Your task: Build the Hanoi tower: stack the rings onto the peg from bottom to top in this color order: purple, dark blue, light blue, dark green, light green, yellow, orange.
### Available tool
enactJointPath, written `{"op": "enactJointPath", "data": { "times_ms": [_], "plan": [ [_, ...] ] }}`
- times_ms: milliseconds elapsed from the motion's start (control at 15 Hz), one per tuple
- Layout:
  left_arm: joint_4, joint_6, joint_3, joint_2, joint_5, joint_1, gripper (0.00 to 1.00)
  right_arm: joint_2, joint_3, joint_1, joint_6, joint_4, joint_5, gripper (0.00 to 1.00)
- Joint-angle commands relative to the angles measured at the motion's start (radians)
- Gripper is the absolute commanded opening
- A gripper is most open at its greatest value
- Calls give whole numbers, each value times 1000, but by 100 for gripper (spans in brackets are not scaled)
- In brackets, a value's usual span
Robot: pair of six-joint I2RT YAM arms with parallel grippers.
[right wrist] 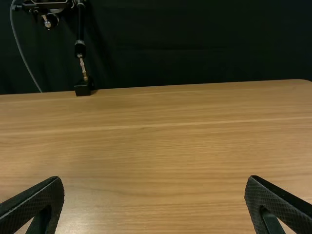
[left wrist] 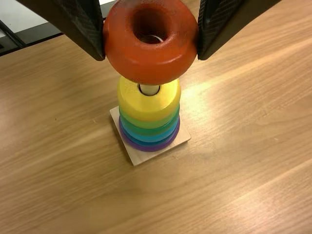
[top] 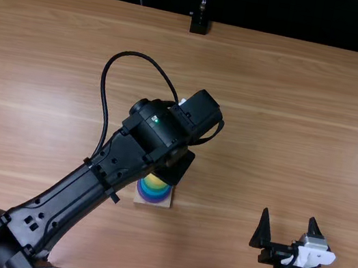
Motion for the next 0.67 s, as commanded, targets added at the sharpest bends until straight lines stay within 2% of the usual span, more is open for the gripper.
{"op": "enactJointPath", "data": {
  "times_ms": [0,67,133,267,400,600],
  "plan": [
    [1,-11,16,20,-5,-4,0,-12,-10,-4,-4,-6,-7,100],
    [1,-11,15,20,-7,-3,0,-12,-10,-4,-4,-6,-7,100],
    [1,-11,15,20,-7,-1,8,-12,-10,-4,-4,-6,-7,100],
    [-8,-11,12,19,-7,2,50,-12,-10,-4,-4,-6,-7,100],
    [-14,-11,2,17,-7,5,100,-12,-10,-4,-4,-6,-7,100],
    [3,-10,-42,11,-5,34,100,-12,-10,-4,-4,-6,-7,100]
  ]
}}
